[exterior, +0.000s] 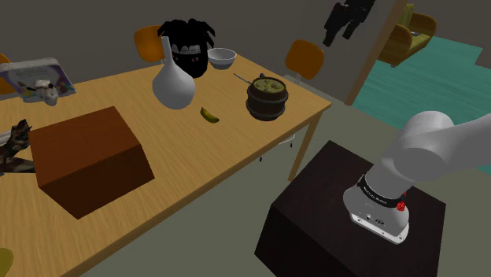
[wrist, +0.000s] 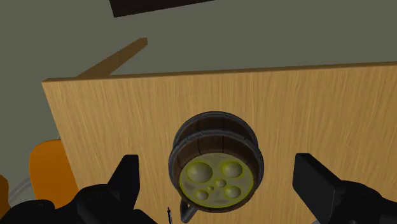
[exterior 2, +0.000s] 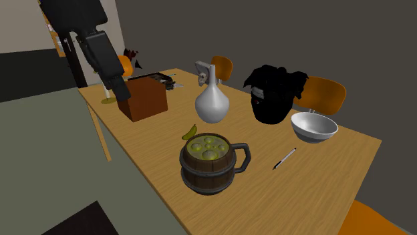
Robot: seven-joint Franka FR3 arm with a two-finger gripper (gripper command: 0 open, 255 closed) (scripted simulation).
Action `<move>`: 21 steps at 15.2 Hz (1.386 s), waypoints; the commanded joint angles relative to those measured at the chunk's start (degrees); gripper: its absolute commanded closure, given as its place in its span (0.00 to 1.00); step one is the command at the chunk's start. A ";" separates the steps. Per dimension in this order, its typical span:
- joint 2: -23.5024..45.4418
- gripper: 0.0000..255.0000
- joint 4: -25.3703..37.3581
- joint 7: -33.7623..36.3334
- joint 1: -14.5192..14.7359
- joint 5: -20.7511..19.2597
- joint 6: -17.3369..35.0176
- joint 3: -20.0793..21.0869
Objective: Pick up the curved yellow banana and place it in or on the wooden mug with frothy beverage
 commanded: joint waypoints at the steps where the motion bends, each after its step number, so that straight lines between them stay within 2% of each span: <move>1: 0.00 0.00 0.00 0.00 0.00 0.00 0.00 0.00; 11: 14.28 0.00 -3.17 0.68 2.52 1.51 17.08 1.56; 21: 32.81 0.00 0.79 1.07 4.50 1.97 31.37 3.68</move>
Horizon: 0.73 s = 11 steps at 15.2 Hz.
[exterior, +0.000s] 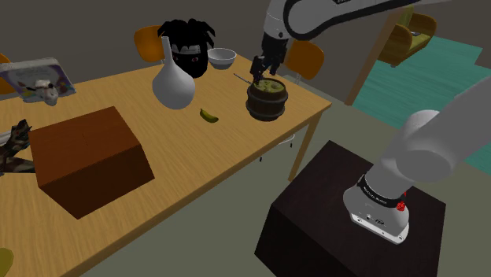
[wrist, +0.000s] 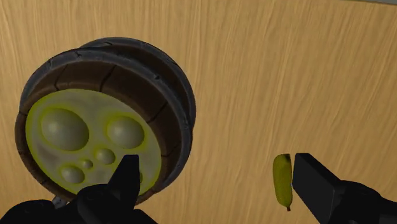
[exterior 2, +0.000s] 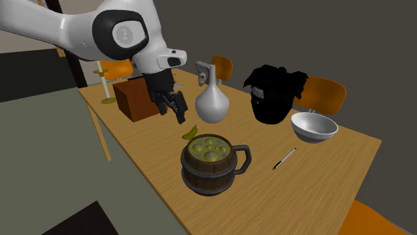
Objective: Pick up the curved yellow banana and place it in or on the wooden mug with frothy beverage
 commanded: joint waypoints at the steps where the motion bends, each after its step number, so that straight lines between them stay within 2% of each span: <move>1: 4.05 0.00 1.71 0.01 0.33 -0.06 2.37 0.42; 11: 24.48 0.00 13.10 0.79 2.27 -1.73 11.04 2.58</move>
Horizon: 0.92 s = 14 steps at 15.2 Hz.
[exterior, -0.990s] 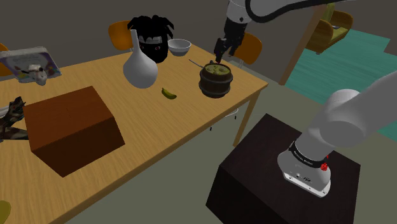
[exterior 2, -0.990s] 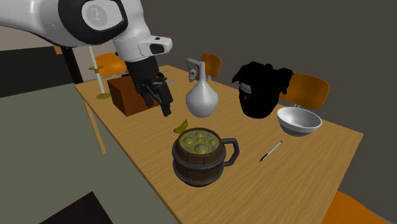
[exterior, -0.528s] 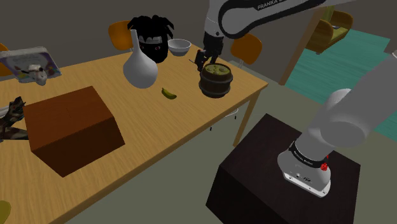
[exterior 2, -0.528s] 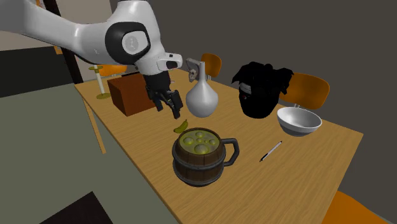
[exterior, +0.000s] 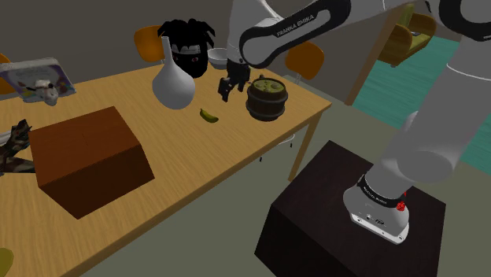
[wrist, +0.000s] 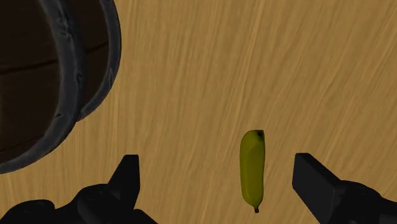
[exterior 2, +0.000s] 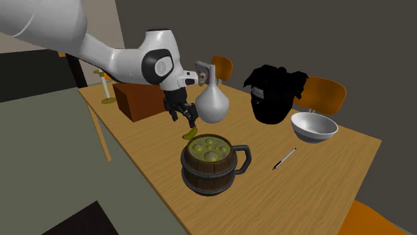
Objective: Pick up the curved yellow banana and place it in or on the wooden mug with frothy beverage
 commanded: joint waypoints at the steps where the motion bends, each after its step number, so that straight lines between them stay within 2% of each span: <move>1: 4.20 0.00 2.74 0.14 0.46 -0.51 1.40 0.33; 8: 18.97 0.00 15.18 0.41 2.68 -2.34 3.42 1.08; 14: 22.26 0.00 15.93 0.76 2.95 -2.96 5.94 0.70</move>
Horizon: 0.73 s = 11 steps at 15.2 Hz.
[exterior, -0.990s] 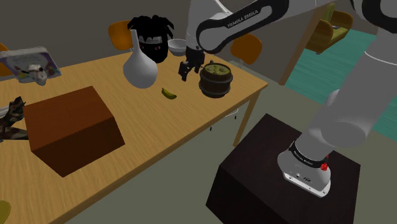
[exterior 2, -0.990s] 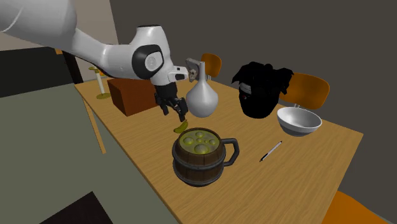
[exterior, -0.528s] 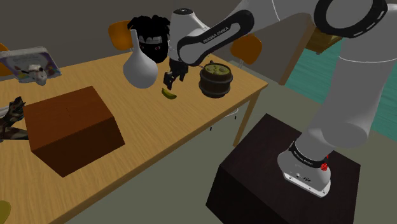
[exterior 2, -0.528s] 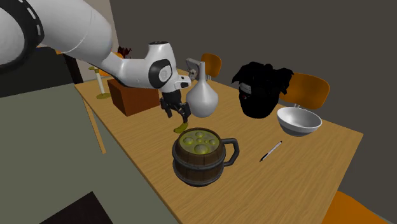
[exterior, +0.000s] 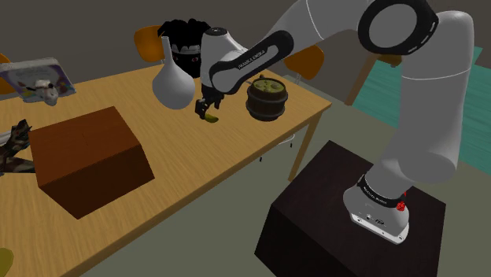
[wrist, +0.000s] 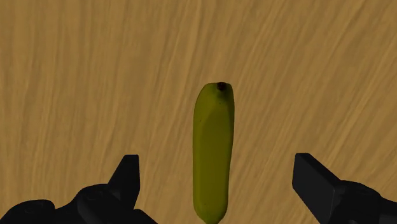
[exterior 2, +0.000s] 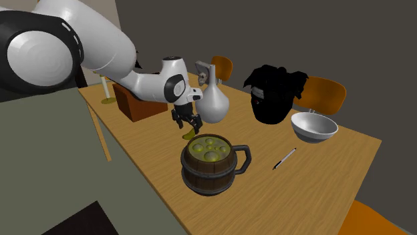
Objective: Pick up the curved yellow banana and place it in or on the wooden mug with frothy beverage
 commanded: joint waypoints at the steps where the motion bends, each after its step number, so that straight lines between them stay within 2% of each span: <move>1: 1.14 0.00 0.06 0.15 0.07 -0.24 1.09 -0.16; 10: 2.07 0.00 0.24 0.26 0.13 -0.42 1.83 -0.29; 11: 2.07 1.00 0.24 0.26 0.13 -0.42 1.83 -0.29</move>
